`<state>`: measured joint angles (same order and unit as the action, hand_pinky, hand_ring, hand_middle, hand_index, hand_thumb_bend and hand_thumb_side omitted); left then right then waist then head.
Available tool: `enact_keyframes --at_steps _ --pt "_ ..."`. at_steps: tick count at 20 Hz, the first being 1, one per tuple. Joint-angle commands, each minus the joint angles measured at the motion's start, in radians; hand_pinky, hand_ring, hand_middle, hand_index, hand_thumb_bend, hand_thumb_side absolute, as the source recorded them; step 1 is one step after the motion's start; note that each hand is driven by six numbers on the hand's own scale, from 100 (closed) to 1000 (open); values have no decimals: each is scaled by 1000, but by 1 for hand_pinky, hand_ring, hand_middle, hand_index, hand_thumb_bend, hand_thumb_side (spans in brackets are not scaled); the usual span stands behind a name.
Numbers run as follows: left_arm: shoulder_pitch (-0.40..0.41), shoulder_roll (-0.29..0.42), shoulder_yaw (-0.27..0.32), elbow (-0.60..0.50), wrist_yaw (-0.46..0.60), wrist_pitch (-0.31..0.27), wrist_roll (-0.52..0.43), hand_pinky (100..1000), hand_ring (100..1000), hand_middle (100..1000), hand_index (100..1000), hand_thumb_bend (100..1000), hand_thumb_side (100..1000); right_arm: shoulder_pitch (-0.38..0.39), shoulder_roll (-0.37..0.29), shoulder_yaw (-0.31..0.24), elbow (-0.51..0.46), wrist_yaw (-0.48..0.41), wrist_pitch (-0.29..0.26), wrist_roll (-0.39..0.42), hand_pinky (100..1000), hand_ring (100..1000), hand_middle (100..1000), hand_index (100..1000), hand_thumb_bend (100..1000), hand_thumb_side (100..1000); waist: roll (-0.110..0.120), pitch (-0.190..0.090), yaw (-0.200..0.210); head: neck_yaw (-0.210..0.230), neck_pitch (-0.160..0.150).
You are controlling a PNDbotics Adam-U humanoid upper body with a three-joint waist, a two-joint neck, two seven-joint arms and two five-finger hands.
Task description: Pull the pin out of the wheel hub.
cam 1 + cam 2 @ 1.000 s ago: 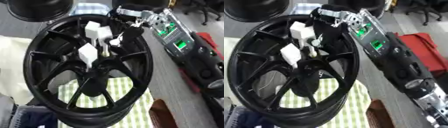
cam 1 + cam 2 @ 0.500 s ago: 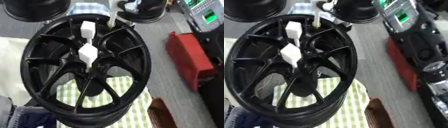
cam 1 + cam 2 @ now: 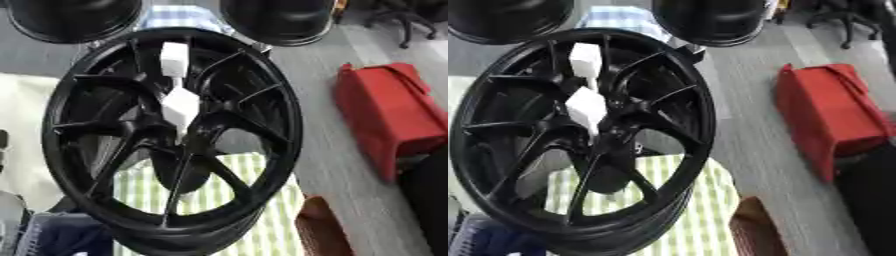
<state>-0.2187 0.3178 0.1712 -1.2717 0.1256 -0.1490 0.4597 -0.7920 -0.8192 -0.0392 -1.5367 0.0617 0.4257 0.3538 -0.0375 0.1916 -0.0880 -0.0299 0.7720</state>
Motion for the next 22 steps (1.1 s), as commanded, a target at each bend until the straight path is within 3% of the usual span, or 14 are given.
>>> enact_keyframes --at_steps 1,3,6,7,9,11,15,18,22 --pt "-7 30 22 -21 7 -5 19 848 646 581 742 740 486 40 -120 -97 30 23 -9 -53 622 588 464 581 101 100 10 2 -9 34 -4" --pt "-10 27 30 -26 12 -9 29 848 646 581 742 740 486 88 -166 -144 69 47 -18 -83 636 611 495 615 233 177 25 15 -17 55 -13" --pt "-11 25 39 -32 20 -12 39 848 646 581 742 740 486 160 -147 -213 132 89 -49 -127 676 677 603 706 345 304 39 29 -26 75 -23" --pt "-11 24 39 -33 22 -12 40 848 646 581 742 740 486 241 -116 -239 129 105 -80 -173 701 719 679 758 368 369 41 30 -23 74 -24" --pt "-14 19 23 -34 22 -10 27 849 646 581 742 741 487 593 -18 -328 -6 99 -192 -346 732 773 775 826 378 476 39 22 11 41 -16" --pt "-16 17 16 -34 21 -8 18 849 646 581 743 741 487 746 43 -365 -90 86 -234 -441 736 791 813 848 346 542 39 19 26 28 -15" --pt "-19 15 14 -32 21 -7 14 849 646 581 742 741 486 787 86 -376 -132 41 -265 -502 725 782 801 839 326 540 42 17 32 21 -18" --pt "-20 12 11 -32 22 -8 13 848 646 581 742 739 487 765 92 -366 -141 -7 -279 -533 707 751 747 801 334 467 44 18 36 17 -21" --pt "-22 8 8 -33 23 -7 9 848 645 581 742 739 487 718 104 -334 -134 -98 -288 -587 665 675 649 732 264 385 47 20 42 12 -23"
